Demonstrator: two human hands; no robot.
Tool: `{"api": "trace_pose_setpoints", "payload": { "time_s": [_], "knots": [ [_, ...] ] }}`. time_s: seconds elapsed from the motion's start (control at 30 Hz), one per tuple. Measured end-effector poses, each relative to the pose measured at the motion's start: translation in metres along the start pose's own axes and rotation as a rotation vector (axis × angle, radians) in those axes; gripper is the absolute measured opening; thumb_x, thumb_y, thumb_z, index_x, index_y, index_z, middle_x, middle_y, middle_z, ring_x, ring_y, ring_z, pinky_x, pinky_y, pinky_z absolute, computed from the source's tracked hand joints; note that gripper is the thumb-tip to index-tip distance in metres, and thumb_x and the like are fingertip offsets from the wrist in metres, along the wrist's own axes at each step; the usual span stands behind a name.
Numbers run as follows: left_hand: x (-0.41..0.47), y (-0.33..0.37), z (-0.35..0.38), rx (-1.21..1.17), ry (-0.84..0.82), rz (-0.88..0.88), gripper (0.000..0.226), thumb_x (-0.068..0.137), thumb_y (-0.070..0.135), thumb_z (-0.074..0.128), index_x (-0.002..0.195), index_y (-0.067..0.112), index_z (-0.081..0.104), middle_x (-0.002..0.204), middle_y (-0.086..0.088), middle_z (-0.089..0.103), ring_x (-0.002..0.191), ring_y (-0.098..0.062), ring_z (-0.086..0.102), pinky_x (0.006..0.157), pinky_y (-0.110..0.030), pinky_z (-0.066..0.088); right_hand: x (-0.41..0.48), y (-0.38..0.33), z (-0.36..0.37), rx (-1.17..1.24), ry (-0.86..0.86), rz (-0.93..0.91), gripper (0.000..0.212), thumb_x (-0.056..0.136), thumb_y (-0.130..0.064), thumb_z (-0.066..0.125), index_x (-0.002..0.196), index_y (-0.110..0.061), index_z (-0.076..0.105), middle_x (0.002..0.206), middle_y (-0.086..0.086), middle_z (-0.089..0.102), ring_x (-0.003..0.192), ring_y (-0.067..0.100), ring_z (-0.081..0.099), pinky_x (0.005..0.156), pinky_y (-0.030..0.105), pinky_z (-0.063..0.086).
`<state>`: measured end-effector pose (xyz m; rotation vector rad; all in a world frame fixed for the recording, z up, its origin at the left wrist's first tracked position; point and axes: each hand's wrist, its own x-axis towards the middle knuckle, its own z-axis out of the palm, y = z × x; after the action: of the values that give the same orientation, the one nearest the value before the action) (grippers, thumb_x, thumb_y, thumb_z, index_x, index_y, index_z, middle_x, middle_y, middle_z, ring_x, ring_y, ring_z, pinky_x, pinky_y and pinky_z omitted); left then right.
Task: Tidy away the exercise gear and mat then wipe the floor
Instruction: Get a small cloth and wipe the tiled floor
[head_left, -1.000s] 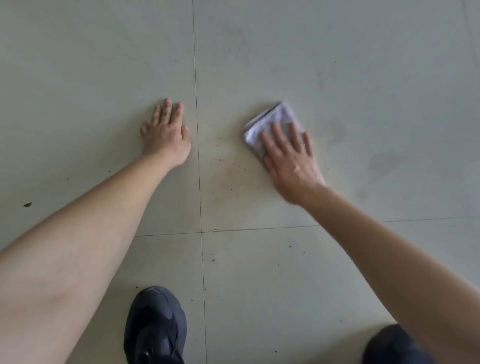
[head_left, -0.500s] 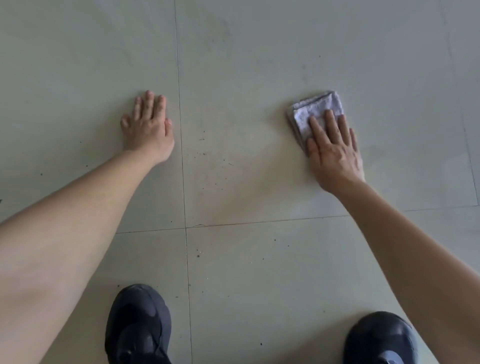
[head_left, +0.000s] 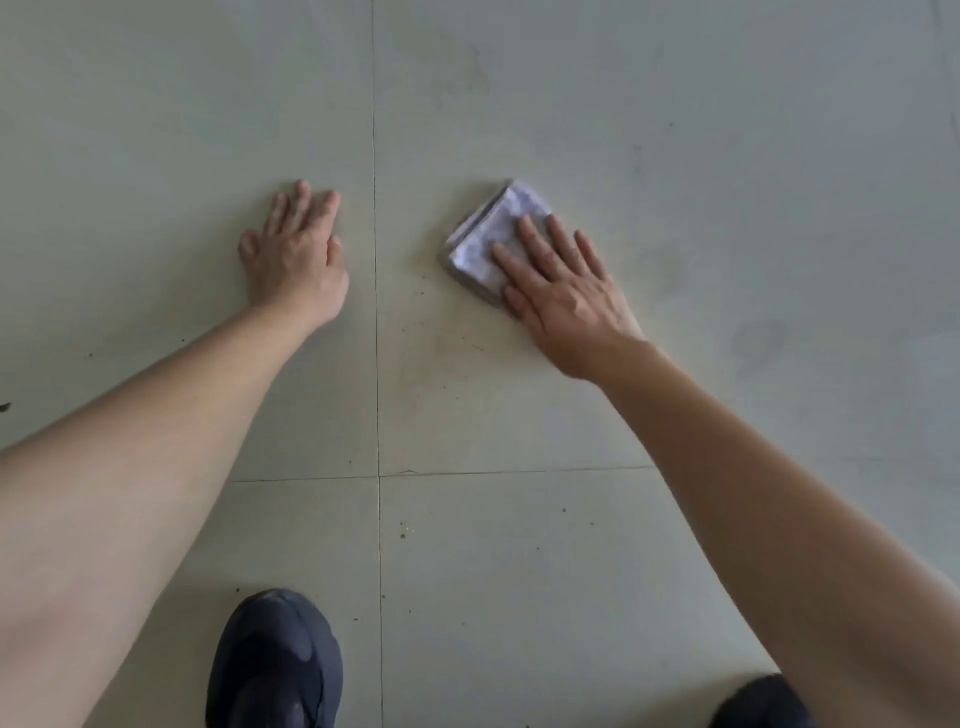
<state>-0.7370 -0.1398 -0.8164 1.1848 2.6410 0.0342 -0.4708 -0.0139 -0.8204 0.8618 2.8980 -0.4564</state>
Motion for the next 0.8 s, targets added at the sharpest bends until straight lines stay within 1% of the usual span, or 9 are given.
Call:
{"api": "trace_pose_setpoints", "payload": {
  "time_s": [0.07,0.13,0.27,0.37,0.47,0.57,0.63,0.7,0.8],
  "knots": [
    [0.002,-0.001,-0.001,-0.009,-0.012,-0.012,0.054,0.101,0.018,0.035,0.153,0.028,0.028,0.165,0.000,0.014,0.151,-0.021,0.014,0.114,-0.049,0.018,0.032,0.005,-0.012,0.089,0.017,0.310,0.053,0.107,-0.043,0.020,0.159,-0.032,0.014,0.167,0.003,-0.002,0.154,0.028,-0.007,0.124,0.042,-0.002],
    [0.004,-0.003,-0.003,-0.011,-0.001,0.007,0.055,0.099,0.015,0.037,0.152,0.030,0.032,0.164,0.001,0.018,0.150,-0.020,0.018,0.114,-0.046,0.020,0.054,-0.016,-0.014,0.111,0.023,0.416,0.054,0.107,-0.039,0.019,0.159,-0.030,0.009,0.167,0.005,-0.008,0.153,0.031,-0.011,0.124,0.043,-0.005],
    [0.013,-0.006,-0.016,-0.081,0.077,-0.032,0.048,0.098,0.015,0.039,0.143,0.028,0.050,0.151,-0.005,0.045,0.136,-0.029,0.044,0.106,-0.043,0.037,0.047,-0.073,0.002,0.023,-0.062,-0.070,0.054,0.107,-0.032,0.026,0.159,-0.027,0.013,0.167,0.009,-0.001,0.153,0.035,-0.004,0.123,0.046,-0.002],
    [0.026,-0.001,-0.030,-0.145,0.187,-0.111,0.043,0.100,0.021,0.037,0.141,0.024,0.051,0.133,-0.015,0.061,0.116,-0.041,0.058,0.096,-0.043,0.043,0.036,-0.049,0.001,-0.012,-0.087,-0.298,0.053,0.105,-0.041,0.019,0.156,-0.029,0.026,0.166,0.004,0.014,0.154,0.028,0.006,0.125,0.040,0.003],
    [0.041,0.003,-0.031,-0.109,0.216,-0.037,0.045,0.101,0.019,0.036,0.146,0.020,0.043,0.149,-0.013,0.046,0.134,-0.033,0.045,0.107,-0.043,0.036,0.052,0.005,-0.015,-0.028,-0.051,-0.142,0.052,0.107,-0.041,0.024,0.157,-0.030,0.022,0.167,0.001,0.009,0.154,0.022,0.005,0.124,0.037,0.006],
    [0.067,0.004,-0.024,-0.019,0.130,0.043,0.048,0.103,0.025,0.033,0.151,0.019,0.033,0.162,-0.015,0.019,0.149,-0.030,0.019,0.115,-0.050,0.024,0.073,0.059,-0.037,0.043,0.081,0.379,0.053,0.106,-0.037,0.029,0.157,-0.026,0.022,0.167,0.007,0.005,0.154,0.027,0.004,0.123,0.039,0.008],
    [0.086,0.005,-0.017,0.030,0.054,0.029,0.052,0.105,0.032,0.027,0.155,0.023,0.020,0.165,-0.012,0.005,0.151,-0.028,0.007,0.117,-0.055,0.013,0.088,0.075,-0.043,0.089,0.100,0.613,0.055,0.106,-0.038,0.025,0.158,-0.026,0.018,0.167,0.007,0.002,0.154,0.029,0.000,0.125,0.042,0.005],
    [0.100,0.007,-0.008,0.028,0.043,0.005,0.055,0.105,0.036,0.023,0.157,0.025,0.012,0.165,-0.007,-0.002,0.152,-0.023,0.000,0.118,-0.057,0.006,0.105,0.061,-0.038,0.085,0.120,0.598,0.055,0.105,-0.036,0.026,0.158,-0.025,0.019,0.167,0.010,0.003,0.153,0.031,-0.001,0.124,0.042,0.002],
    [0.106,0.009,0.003,0.001,0.133,-0.011,0.054,0.105,0.035,0.022,0.157,0.026,0.014,0.166,-0.003,0.003,0.152,-0.019,0.002,0.119,-0.055,0.004,0.123,0.011,-0.019,0.041,0.115,0.208,0.053,0.106,-0.035,0.030,0.158,-0.027,0.023,0.166,0.009,0.005,0.153,0.032,0.001,0.123,0.040,0.000]
  ]
}}
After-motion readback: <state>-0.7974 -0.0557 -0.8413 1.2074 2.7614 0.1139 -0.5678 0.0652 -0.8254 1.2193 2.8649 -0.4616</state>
